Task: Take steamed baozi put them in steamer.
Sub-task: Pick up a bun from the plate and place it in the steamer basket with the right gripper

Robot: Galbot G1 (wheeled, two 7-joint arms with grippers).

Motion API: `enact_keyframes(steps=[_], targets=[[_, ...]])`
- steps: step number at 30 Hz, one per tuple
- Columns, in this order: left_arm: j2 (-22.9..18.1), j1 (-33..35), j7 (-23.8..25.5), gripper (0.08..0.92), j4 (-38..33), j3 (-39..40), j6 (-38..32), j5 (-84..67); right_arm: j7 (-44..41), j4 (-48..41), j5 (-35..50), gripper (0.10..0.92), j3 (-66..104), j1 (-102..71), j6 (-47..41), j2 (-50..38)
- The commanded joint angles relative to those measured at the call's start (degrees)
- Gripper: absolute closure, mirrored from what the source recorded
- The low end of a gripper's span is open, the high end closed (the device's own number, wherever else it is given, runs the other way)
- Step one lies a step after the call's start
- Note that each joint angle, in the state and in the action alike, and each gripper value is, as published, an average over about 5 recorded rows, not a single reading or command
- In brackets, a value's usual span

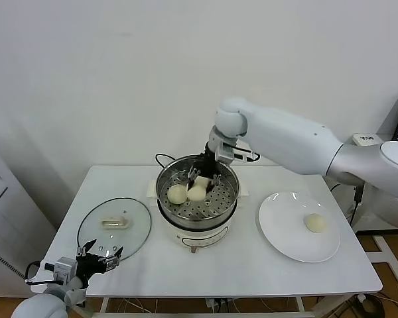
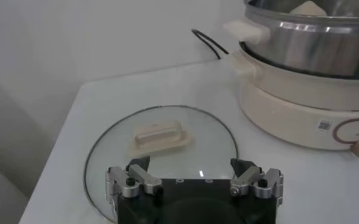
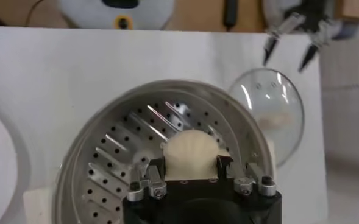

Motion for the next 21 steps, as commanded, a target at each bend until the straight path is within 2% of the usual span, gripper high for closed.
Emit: enact_keyframes(steps=[1,14,17,21], targets=[[0.21,0.00,0.04,0.177,0.15,-0.20,-0.10,-0.16,-0.14,3.35,-8.13,0.508,1.05,-4.86,3.52,0.96],[0.10,0.10,0.06,0.177,-0.24,-0.07,-0.03,-0.10,1.77,4.03,-13.62,0.500,3.81,-9.07,3.52,0.84],[-0.04,0.31,0.05,0.177,-0.27,-0.05,-0.06,-0.03,1.94,4.46,-14.10,0.452,3.79,-9.20,3.52,0.40],[-0.03,0.70,0.05,0.177,-0.37,-0.21,-0.12,0.03,2.43,4.31,-14.18,0.351,4.13,-8.67,3.52,-0.41]])
